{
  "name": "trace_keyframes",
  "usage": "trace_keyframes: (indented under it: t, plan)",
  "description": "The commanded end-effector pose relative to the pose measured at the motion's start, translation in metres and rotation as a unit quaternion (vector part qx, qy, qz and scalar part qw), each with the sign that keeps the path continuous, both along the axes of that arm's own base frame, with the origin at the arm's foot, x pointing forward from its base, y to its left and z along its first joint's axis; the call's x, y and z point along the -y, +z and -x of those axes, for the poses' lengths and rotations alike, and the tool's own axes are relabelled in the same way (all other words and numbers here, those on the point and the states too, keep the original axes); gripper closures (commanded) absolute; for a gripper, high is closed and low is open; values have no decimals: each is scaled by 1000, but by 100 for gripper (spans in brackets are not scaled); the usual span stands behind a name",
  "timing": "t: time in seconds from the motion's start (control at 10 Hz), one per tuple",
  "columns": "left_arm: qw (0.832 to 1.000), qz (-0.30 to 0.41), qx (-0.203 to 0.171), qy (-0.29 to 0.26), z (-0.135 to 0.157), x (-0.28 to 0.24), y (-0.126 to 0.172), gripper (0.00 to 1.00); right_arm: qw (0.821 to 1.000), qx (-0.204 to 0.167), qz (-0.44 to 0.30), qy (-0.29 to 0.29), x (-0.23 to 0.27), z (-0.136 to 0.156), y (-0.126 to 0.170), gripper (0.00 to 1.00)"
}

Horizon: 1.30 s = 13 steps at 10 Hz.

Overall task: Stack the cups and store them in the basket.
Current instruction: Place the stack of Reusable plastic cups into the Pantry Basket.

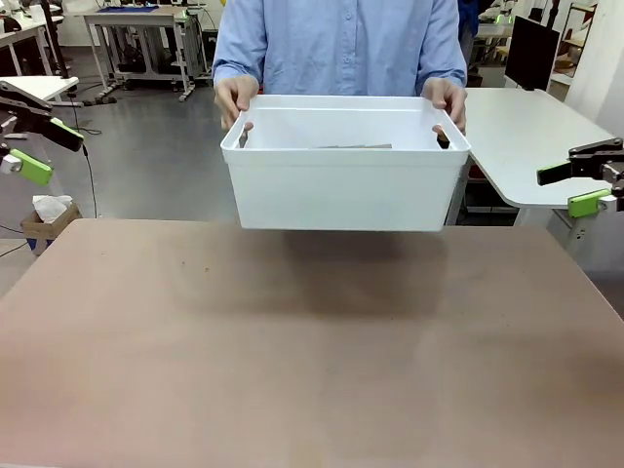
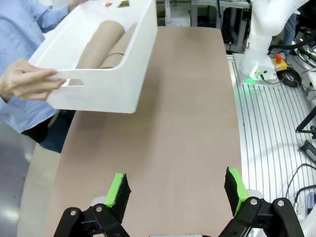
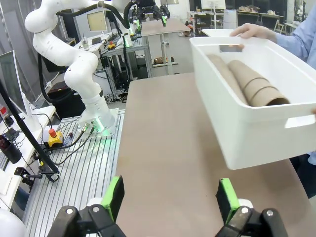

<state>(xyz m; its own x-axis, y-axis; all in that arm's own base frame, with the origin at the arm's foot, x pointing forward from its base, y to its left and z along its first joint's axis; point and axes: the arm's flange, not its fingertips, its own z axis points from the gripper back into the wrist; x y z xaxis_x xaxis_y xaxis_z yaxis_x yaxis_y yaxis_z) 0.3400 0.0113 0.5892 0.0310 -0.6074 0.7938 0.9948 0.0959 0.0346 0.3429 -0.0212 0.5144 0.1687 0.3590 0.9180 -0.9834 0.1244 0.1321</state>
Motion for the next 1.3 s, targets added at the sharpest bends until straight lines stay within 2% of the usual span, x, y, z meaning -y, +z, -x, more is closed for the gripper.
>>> trace_keyframes:
  t: [0.0, 1.2]
  plan:
    - [1000, 6, 4, -7, -1, 0, 1, 0, 1000, -5, -1, -6, -2, -1, 3, 0]
    - [1000, 6, 4, -7, -1, 0, 1, 0, 1000, -5, -1, -6, -2, -1, 3, 0]
